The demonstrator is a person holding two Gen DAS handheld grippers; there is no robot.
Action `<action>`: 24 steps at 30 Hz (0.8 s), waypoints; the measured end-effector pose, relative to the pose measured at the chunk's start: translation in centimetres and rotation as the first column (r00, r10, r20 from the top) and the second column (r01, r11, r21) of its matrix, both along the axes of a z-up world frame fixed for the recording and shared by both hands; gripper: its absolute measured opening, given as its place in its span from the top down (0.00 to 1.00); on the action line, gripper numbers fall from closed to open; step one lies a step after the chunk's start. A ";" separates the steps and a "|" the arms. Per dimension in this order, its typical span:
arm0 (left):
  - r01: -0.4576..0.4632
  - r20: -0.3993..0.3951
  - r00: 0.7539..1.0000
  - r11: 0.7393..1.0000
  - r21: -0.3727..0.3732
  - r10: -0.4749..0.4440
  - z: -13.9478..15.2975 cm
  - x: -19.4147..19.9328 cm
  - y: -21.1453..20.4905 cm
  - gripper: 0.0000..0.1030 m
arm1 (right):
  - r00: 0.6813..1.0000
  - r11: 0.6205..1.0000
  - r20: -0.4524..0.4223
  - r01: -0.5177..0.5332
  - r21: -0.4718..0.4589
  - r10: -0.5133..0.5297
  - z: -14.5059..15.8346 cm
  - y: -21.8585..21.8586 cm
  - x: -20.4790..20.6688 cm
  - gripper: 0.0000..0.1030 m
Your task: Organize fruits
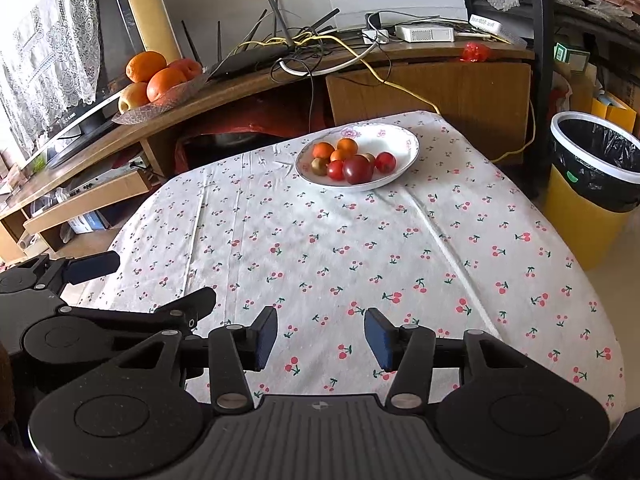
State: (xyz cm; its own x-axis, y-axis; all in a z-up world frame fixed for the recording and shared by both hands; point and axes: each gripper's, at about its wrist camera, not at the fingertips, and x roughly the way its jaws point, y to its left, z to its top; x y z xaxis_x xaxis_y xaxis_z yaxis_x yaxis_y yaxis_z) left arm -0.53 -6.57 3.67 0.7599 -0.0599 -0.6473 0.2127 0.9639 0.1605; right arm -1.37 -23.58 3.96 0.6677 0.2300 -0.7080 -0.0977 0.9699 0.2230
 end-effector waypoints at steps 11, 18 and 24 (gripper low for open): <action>-0.006 -0.003 1.000 1.000 0.004 0.006 -0.2 0.1 0.1 0.00 | 1.000 1.000 -0.014 -0.004 0.001 0.004 -0.4 0.3 0.0 0.56; -0.006 -0.003 1.000 1.000 0.006 0.006 -0.3 0.1 0.0 0.00 | 1.000 1.000 -0.017 -0.004 0.002 0.004 -0.4 0.3 0.0 0.56; -0.007 -0.003 1.000 1.000 0.006 0.007 -0.3 0.1 0.0 0.00 | 1.000 1.000 -0.017 -0.003 0.002 0.003 -0.4 0.3 0.0 0.56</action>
